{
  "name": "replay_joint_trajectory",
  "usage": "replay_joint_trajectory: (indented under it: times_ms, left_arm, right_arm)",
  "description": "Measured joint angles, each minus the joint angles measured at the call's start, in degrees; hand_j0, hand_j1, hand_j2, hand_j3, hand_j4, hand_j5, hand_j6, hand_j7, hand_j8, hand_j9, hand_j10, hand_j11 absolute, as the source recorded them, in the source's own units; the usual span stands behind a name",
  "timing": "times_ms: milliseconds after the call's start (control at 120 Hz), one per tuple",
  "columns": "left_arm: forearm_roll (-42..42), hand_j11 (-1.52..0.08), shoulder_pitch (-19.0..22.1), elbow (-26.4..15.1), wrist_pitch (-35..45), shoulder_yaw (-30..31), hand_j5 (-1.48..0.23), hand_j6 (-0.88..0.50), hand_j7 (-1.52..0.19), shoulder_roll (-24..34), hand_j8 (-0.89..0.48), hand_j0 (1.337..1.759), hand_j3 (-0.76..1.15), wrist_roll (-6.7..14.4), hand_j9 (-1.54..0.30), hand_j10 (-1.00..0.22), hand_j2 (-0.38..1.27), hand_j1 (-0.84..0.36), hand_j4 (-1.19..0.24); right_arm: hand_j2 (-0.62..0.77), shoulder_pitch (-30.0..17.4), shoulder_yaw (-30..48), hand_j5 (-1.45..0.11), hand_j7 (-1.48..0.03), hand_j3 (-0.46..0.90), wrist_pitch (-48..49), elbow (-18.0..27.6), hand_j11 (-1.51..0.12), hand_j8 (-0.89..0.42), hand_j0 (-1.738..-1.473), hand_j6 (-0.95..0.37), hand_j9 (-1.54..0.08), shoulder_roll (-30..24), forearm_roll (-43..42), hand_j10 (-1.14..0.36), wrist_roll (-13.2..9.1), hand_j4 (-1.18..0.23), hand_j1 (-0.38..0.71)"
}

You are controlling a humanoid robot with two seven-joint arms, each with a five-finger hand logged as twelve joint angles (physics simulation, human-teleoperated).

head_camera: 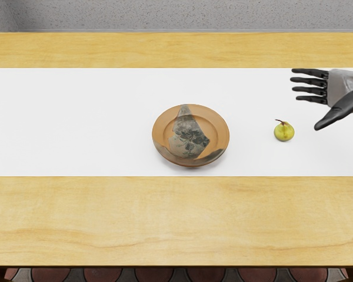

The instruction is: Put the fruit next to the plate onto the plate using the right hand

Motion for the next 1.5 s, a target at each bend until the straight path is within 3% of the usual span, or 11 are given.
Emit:
replay_joint_trajectory:
  times_ms: [192, 258, 292, 358, 408, 592, 733, 925, 1183, 1308, 1500]
  left_arm:
    - [0.0, 0.0, -0.08, -0.01, -0.03, 0.0, 0.0, 0.0, 0.0, 0.0, 0.0, 1.658, 0.0, -0.01, 0.0, 0.0, 0.0, 0.35, 0.0]
    - [0.0, 0.0, -0.09, -0.02, -0.02, -0.01, 0.0, 0.0, 0.0, 0.0, 0.0, 1.658, 0.0, -0.01, 0.0, 0.0, 0.0, 0.35, 0.0]
    - [0.0, 0.0, -0.08, -0.03, -0.03, -0.01, 0.0, 0.0, 0.0, 0.0, 0.0, 1.658, 0.0, -0.01, 0.0, 0.0, 0.0, 0.35, 0.0]
    - [0.0, 0.0, -0.09, -0.04, -0.03, -0.01, 0.0, 0.0, 0.0, 0.0, 0.0, 1.658, 0.0, -0.01, 0.0, 0.0, 0.0, 0.35, 0.0]
    - [0.0, 0.0, -0.09, -0.04, -0.03, 0.0, 0.0, 0.0, 0.0, 0.0, 0.0, 1.658, 0.0, -0.02, 0.0, 0.0, 0.0, 0.35, 0.0]
    - [0.0, 0.0, -0.09, -0.03, -0.02, 0.0, 0.0, 0.0, 0.0, 0.0, 0.0, 1.658, 0.0, -0.01, 0.0, 0.0, 0.0, 0.35, 0.0]
    - [0.0, 0.0, -0.09, -0.03, -0.03, -0.01, 0.0, 0.0, 0.0, 0.0, 0.0, 1.658, 0.0, -0.02, 0.0, 0.0, 0.0, 0.35, 0.0]
    - [0.0, 0.0, -0.09, -0.03, -0.03, 0.0, 0.0, 0.0, 0.0, 0.0, 0.0, 1.658, 0.0, -0.01, 0.0, 0.0, 0.0, 0.35, 0.0]
    - [0.0, 0.0, -0.09, -0.04, -0.03, -0.01, 0.0, 0.0, 0.0, 0.0, 0.0, 1.658, 0.0, -0.02, 0.0, 0.0, 0.0, 0.35, 0.0]
    - [0.0, 0.0, -0.09, -0.03, -0.03, 0.0, 0.0, 0.0, 0.0, 0.0, 0.0, 1.658, 0.0, -0.01, 0.0, 0.0, 0.0, 0.35, 0.0]
    - [0.0, 0.0, -0.13, -0.03, -0.03, 0.0, 0.0, 0.0, 0.0, 0.0, 0.0, 1.658, 0.0, -0.02, 0.0, 0.0, 0.0, 0.35, 0.0]
  right_arm:
    - [0.0, 0.45, 0.61, -0.01, -0.01, 0.0, 0.1, 0.9, -0.01, -0.01, -1.658, -0.01, -0.01, 1.28, -4.62, -0.01, -0.7, -0.01, -0.34]
    - [0.0, 0.45, 1.0, -0.02, -0.02, 0.0, 0.11, 0.45, -0.02, -0.01, -1.658, -0.01, -0.02, 1.88, -7.77, -0.01, 0.06, -0.01, -0.34]
    - [0.0, 0.33, 1.53, -0.02, -0.02, 0.0, 0.11, 0.32, -0.02, -0.01, -1.658, -0.01, -0.02, 2.63, -10.91, -0.01, 2.46, -0.01, -0.33]
    - [0.0, -0.47, 2.03, -0.02, -0.02, 0.0, 0.11, 0.1, -0.02, -0.02, -1.658, -0.02, -0.02, 4.94, -18.85, -0.02, 10.98, -0.02, -0.33]
    - [0.0, -1.46, 2.11, -0.02, -0.02, 0.0, -0.48, -0.3, -0.02, -0.02, -1.658, -0.02, -0.02, 6.85, -23.71, -0.02, 15.61, -0.02, -0.33]
    - [0.0, -5.52, 2.37, -0.01, -0.01, 0.0, -6.68, -7.52, -0.01, -0.01, -1.658, -0.01, -0.01, 12.45, -32.4, -0.01, 24.7, -0.01, -0.34]
    - [0.0, -6.38, 0.67, -0.02, -0.02, 0.0, -10.28, -18.2, -0.02, -0.02, -1.658, -0.02, -0.02, 16.7, -34.04, -0.02, 27.26, -0.02, -0.33]
    - [-0.01, -6.8, -2.8, -0.11, -0.11, 0.0, -16.77, -27.12, -0.11, -0.09, -1.658, -0.09, -0.11, 21.9, -34.41, -0.09, 31.97, -0.09, -0.25]
    - [-0.04, -7.02, -9.56, -0.27, -0.27, 0.0, -17.34, -29.11, -0.27, -0.21, -1.658, -0.22, -0.27, 23.09, -34.53, -0.21, 40.93, -0.21, -0.1]
    - [-0.05, -7.05, -11.14, -0.36, -0.36, 0.0, -17.21, -29.04, -0.36, -0.28, -1.658, -0.28, -0.36, 23.31, -34.51, -0.28, 42.87, -0.28, -0.02]
    - [-0.07, -7.08, -11.83, -0.46, -0.46, 0.0, -17.3, -29.25, -0.46, -0.36, -1.658, -0.36, -0.46, 23.43, -34.47, -0.36, 43.65, -0.36, 0.07]
